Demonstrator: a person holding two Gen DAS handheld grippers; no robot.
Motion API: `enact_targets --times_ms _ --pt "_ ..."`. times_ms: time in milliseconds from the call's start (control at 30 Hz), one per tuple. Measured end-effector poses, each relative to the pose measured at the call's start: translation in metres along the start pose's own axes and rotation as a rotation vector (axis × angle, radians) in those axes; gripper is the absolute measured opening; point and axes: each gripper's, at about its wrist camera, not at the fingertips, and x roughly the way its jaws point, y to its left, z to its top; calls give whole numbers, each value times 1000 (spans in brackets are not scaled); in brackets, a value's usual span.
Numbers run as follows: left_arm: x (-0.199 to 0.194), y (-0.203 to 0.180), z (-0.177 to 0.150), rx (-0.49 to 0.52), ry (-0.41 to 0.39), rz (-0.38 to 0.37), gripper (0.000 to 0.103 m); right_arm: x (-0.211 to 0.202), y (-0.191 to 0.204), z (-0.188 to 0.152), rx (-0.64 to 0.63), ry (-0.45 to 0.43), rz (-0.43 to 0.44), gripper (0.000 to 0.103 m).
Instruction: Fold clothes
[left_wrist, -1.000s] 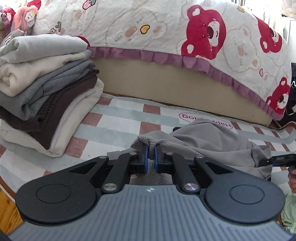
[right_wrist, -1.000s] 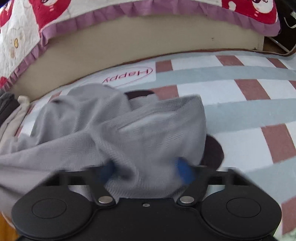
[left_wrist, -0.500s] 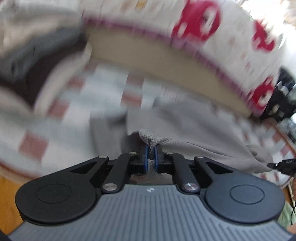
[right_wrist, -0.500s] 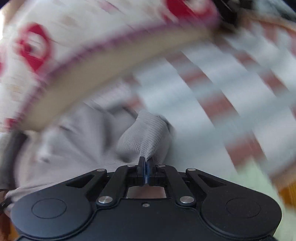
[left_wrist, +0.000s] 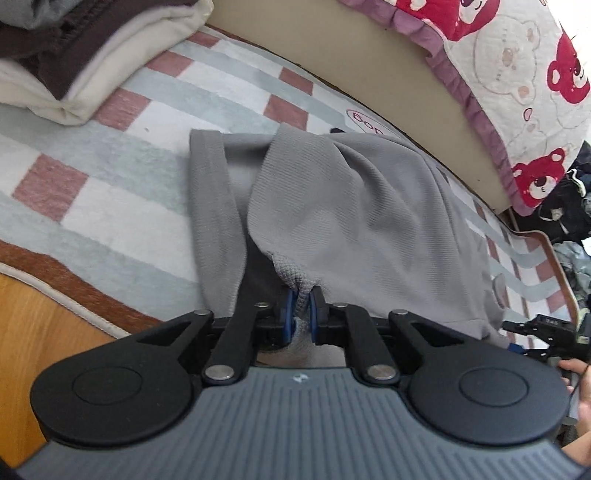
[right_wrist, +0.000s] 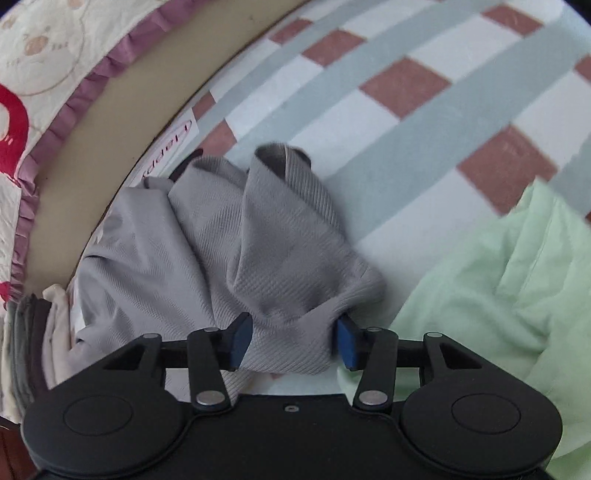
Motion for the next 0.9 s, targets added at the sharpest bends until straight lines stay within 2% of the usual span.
enact_targets --times_ms 133,200,267,333,567,633,667,700,733,800,900 --pt "5 -9 -4 54 22 0 11 4 0 -4 14 15 -1 54" --pt "7 -15 -6 91 37 20 19 4 2 -4 11 17 -5 55" --pt "7 -17 -7 99 44 25 33 5 3 -3 11 15 -6 56" --pt "7 -18 -8 100 48 26 42 7 4 -2 10 17 -9 57" --pt "24 -1 4 9 4 55 61 9 7 -1 -24 19 -25 57" --pt "39 6 9 -35 16 52 61 10 7 0 -32 15 -26 57" --pt "46 9 10 -48 28 45 57 11 6 0 -27 13 -22 57" --pt "52 10 9 -54 40 36 47 11 6 0 -22 12 -17 57" --pt "54 9 8 -44 40 27 6 12 5 1 -17 10 -12 57" --pt "47 1 5 3 3 15 4 15 4 2 -7 5 -1 59" --pt "13 -18 5 88 -166 2 4 20 3 3 10 -1 19 62"
